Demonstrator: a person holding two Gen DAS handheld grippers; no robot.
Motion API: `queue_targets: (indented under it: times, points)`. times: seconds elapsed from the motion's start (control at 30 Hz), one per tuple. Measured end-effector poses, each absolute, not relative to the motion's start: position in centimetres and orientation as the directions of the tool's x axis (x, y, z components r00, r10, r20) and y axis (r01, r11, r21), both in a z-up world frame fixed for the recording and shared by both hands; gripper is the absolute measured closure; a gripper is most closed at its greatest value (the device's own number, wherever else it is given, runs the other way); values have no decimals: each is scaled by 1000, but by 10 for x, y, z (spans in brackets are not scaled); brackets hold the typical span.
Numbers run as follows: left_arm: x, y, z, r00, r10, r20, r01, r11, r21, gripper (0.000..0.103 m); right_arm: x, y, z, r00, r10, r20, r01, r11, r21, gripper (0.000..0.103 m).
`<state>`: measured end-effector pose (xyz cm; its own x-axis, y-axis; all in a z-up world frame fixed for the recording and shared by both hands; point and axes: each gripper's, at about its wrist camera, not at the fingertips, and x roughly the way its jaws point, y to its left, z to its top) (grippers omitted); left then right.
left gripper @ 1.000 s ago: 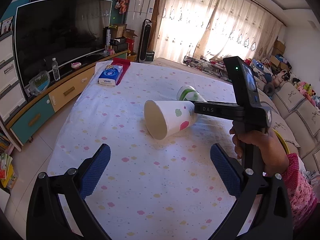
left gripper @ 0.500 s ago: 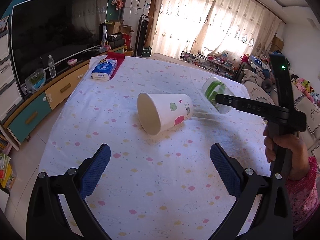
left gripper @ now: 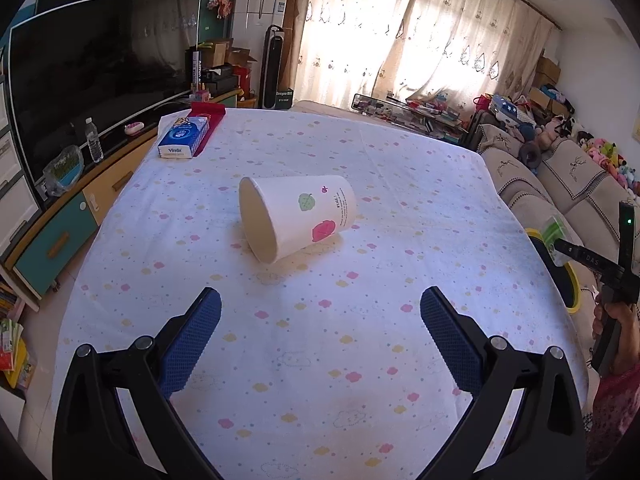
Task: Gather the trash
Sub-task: 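Carry the clear glass into the bin and open the right gripper, then grasp the white leaf-print paper cup by its rim with the left gripper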
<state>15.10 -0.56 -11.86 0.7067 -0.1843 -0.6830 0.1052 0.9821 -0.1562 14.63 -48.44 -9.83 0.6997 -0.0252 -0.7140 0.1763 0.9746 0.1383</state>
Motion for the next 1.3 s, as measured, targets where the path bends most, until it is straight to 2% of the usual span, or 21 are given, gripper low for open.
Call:
queue_targets:
  times: [0.23, 0.47, 0.5, 0.57, 0.63, 0.87, 1.27, 1.3]
  points:
    - [161, -11, -124, 699, -151, -699, 77, 988, -136, 5, 143, -543, -153, 640, -161, -751, 316, 946, 66, 56]
    - [171, -23, -127, 698, -127, -705, 71, 992, -108, 5, 150, -573, -187, 604, -172, -778, 363, 929, 77, 56]
    - [173, -25, -127, 699, -122, -705, 70, 992, -102, 5, 150, -575, -187, 608, -168, -776, 367, 926, 87, 55]
    - [178, -26, -128, 698, -116, -706, 68, 993, -95, 5, 144, -576, -185, 629, -178, -757, 373, 923, 93, 43]
    - [184, -26, -128, 698, -118, -707, 70, 993, -97, 5, 139, -576, -180, 646, -194, -739, 375, 923, 85, 40]
    - [201, -20, -130, 709, -74, -701, 46, 997, -59, 5, 130, -577, -167, 673, -181, -717, 363, 926, 106, 40]
    - [237, -14, -144, 664, -125, -737, 71, 992, -104, 5, 127, -568, -157, 689, -160, -707, 340, 933, 121, 40]
    - [237, -15, -144, 666, -125, -736, 73, 992, -102, 8, 127, -567, -156, 690, -158, -706, 338, 933, 121, 40]
